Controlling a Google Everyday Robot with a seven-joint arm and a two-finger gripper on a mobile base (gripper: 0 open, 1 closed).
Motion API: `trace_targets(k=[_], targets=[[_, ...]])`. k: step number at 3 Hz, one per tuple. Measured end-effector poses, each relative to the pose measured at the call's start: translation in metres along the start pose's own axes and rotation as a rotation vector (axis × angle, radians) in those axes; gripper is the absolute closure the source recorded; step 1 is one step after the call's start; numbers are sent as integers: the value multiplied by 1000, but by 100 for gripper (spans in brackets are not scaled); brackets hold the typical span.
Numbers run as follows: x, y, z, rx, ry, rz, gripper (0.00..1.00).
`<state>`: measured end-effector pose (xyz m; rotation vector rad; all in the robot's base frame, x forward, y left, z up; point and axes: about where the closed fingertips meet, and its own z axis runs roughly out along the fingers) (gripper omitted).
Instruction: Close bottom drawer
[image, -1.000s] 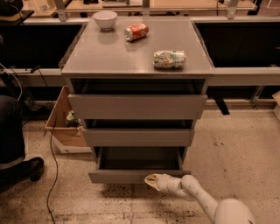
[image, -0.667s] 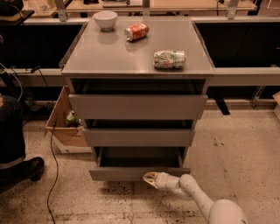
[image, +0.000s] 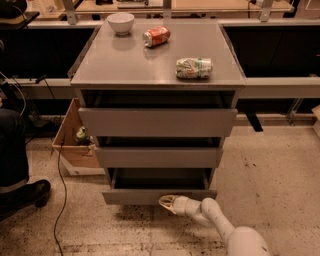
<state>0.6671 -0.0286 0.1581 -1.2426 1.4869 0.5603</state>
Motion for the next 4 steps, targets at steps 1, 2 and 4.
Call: trace_targets(k=[1,2,4], targets=[[-6,-7,12,1,-29,-22,100],[-23,11,43,-10,-125,-17,100],[-63,15,90,-45,-260,-61,100]])
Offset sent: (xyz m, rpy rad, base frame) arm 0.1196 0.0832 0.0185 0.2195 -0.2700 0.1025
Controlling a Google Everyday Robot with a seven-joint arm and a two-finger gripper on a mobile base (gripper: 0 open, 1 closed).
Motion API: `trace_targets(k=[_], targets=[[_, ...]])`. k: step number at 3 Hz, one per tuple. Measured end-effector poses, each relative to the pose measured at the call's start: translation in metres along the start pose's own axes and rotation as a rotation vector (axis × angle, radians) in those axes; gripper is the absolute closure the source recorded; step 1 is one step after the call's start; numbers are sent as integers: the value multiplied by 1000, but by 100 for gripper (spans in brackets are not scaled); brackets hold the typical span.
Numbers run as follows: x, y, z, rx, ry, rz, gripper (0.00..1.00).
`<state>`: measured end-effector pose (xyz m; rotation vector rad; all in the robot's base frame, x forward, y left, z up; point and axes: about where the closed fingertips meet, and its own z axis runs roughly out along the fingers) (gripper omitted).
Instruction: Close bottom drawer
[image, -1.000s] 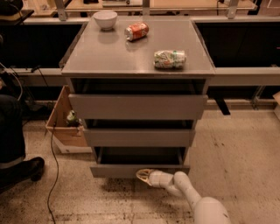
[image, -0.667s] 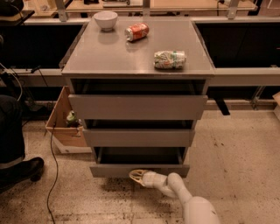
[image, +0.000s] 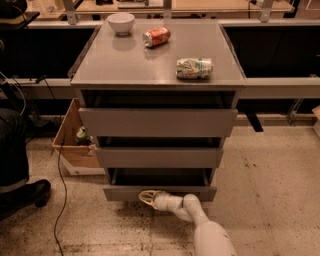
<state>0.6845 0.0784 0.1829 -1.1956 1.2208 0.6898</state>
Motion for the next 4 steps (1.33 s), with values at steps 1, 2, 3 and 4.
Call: trace_targets(k=[1,2,3,4], targets=[[-5,-12,10,25,-12,-21,100],[-6,-26,20,71,-8,-36,100],[-8,-38,40,142,-10,-40,100],[-8,-46,44,171,-3,-45,100]])
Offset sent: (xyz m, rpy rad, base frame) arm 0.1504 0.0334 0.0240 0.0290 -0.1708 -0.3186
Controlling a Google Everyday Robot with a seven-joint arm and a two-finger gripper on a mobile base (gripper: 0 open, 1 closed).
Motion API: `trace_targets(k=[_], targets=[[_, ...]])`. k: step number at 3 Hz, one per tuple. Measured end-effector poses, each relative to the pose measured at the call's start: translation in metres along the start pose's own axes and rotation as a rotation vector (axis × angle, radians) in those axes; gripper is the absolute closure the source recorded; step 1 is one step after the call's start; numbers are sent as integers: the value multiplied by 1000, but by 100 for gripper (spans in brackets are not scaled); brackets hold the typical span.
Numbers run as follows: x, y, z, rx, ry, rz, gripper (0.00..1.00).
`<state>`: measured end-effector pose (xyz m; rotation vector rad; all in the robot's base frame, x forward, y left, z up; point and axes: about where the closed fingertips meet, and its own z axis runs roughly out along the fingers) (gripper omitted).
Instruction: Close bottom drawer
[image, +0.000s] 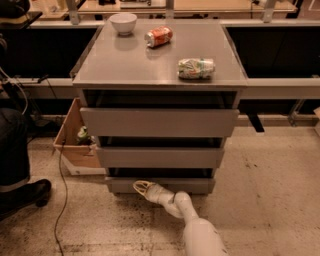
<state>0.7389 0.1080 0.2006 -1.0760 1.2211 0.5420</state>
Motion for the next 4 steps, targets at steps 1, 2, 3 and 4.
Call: trace_targets(k=[1,2,3,4], targets=[[1,-8,6,32,7,-5,100],[-10,-18,10,8,-37,8,100],[-21,-16,-5,-72,-86,74,100],[-12,-2,-42,-152,-70,169,100]])
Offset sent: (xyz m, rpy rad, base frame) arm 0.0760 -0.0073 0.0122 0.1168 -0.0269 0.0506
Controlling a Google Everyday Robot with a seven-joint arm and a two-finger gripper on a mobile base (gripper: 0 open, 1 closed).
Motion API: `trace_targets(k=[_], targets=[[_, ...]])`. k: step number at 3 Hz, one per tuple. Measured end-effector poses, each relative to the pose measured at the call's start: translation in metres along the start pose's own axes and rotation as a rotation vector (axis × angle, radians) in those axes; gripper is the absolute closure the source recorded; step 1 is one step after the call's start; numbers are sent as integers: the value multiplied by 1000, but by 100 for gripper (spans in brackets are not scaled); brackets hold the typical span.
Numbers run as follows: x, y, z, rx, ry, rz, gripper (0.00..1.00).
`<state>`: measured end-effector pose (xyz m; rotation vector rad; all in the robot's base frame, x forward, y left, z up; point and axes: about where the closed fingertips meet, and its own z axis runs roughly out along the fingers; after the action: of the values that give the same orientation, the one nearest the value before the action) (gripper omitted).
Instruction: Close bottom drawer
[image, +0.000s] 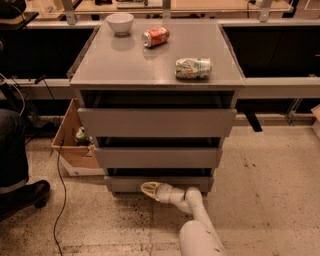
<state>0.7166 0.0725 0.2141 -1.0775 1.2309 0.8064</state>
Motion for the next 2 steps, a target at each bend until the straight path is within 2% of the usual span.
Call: trace_targets(k=[1,2], targets=[[12,11,-66,-14,65,95,100],[-6,-23,-123,61,161,54,100]])
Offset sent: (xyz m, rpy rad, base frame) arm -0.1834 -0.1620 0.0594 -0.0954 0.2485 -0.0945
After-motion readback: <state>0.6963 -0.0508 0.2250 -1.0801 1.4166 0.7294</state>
